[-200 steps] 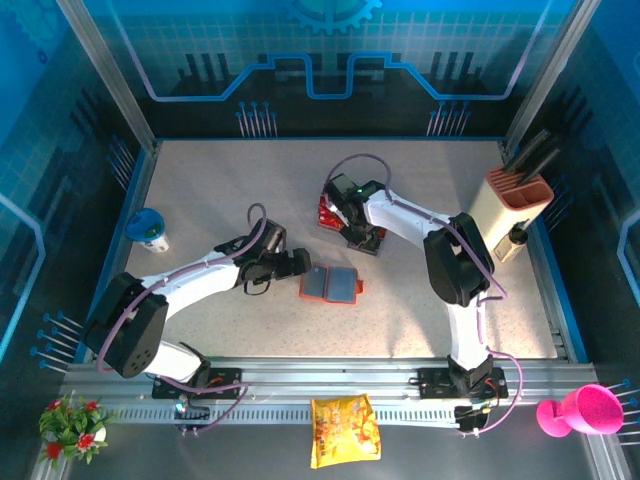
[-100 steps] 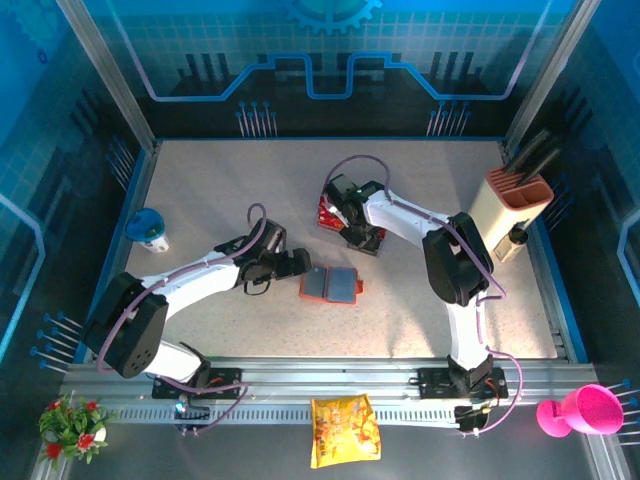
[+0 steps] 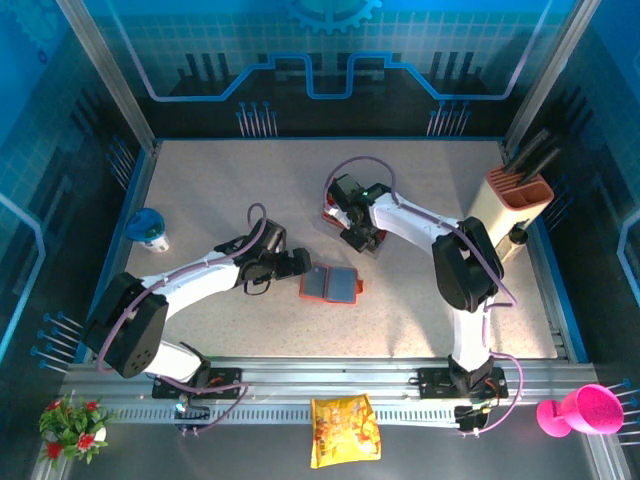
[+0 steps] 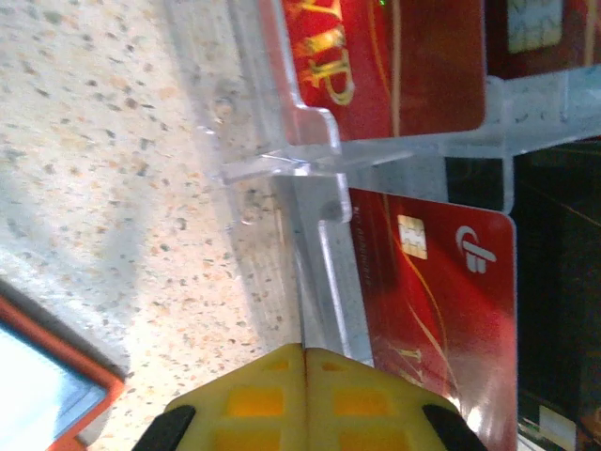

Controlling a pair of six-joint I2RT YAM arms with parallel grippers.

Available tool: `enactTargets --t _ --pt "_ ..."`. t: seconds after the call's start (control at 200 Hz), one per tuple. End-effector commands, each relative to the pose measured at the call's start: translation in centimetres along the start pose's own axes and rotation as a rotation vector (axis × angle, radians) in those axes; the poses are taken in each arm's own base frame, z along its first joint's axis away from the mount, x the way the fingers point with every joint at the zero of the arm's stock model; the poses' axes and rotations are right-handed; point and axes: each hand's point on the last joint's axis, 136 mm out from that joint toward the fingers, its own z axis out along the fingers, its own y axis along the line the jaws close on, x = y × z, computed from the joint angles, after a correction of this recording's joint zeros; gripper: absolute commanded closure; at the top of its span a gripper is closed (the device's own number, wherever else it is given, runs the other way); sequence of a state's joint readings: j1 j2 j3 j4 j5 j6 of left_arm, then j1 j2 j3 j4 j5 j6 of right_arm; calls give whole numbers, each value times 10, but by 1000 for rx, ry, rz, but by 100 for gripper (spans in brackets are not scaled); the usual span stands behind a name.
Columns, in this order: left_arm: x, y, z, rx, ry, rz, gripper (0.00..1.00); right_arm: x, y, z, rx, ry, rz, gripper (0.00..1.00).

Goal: Put the credit cards into the card holder

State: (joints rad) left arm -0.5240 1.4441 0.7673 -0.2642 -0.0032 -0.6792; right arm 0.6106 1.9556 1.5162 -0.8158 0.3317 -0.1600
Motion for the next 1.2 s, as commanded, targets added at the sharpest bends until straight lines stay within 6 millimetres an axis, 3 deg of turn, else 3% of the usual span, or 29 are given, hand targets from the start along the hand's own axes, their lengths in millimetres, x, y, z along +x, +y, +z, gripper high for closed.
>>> enactTargets --t 0.0,0.215,0.355,0.52,0.63,0.805,1.011,1.041,1.191 --pt "2 1 -4 -3 -3 9 1 -10 7 -20 -38 -71 -41 100" --pt "1 -4 -4 8 1 24 1 -20 11 -47 -78 -139 -58 100" --pt "-3 -10 -5 20 2 45 1 -28 14 -76 -114 -202 -33 100" --pt "-8 -17 -7 10 10 101 1 -34 17 -109 -195 -296 108 100" --pt "-6 -22 -6 -28 26 180 1 -34 21 -119 -295 -349 265 100" --pt "0 -24 1 -119 49 291 1 -27 36 -114 -513 -435 576 100" --pt "7 -8 7 -214 64 331 1 -17 54 -98 -716 -544 864 100" --pt "9 -7 7 -219 67 333 1 -7 60 -86 -726 -525 895 100" --pt "16 2 12 -234 92 342 1 6 70 -66 -744 -538 994 100"
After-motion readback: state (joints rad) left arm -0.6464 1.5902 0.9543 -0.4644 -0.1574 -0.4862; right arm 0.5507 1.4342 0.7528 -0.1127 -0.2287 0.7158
